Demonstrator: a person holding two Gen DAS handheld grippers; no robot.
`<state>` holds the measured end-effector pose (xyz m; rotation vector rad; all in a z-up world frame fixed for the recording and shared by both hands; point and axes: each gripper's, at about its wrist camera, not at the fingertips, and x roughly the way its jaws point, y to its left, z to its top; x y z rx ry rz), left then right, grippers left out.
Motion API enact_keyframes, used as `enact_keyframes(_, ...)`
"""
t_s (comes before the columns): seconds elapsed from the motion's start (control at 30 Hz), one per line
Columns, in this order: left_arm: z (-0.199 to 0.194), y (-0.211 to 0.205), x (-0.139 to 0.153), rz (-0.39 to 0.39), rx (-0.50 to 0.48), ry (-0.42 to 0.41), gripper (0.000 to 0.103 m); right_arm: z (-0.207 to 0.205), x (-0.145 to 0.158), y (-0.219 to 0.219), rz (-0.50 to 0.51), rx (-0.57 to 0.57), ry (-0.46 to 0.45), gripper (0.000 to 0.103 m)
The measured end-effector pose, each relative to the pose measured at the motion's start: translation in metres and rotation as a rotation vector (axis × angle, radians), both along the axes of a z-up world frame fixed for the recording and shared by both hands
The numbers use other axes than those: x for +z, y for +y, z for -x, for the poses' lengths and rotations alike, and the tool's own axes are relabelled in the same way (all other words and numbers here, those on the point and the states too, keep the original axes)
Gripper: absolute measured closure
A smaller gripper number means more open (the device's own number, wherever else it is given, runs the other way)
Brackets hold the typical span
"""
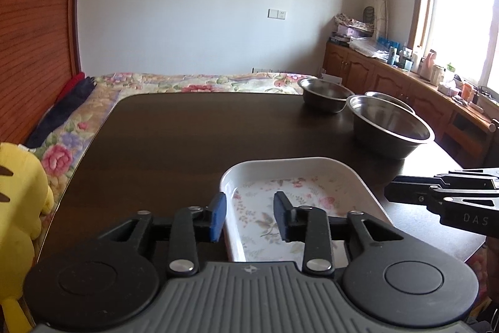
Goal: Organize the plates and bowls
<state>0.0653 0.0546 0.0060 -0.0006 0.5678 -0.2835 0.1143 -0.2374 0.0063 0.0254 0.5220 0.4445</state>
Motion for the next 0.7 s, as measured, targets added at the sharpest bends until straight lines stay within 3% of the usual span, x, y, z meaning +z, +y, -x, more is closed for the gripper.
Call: enact_keyframes(0.7,0.002,-0.043,0.018,-0.011,-0.072,-0.070,0.040,-0.001,0.012,-0.051,-0.041,-0.104,-0.051,0.087)
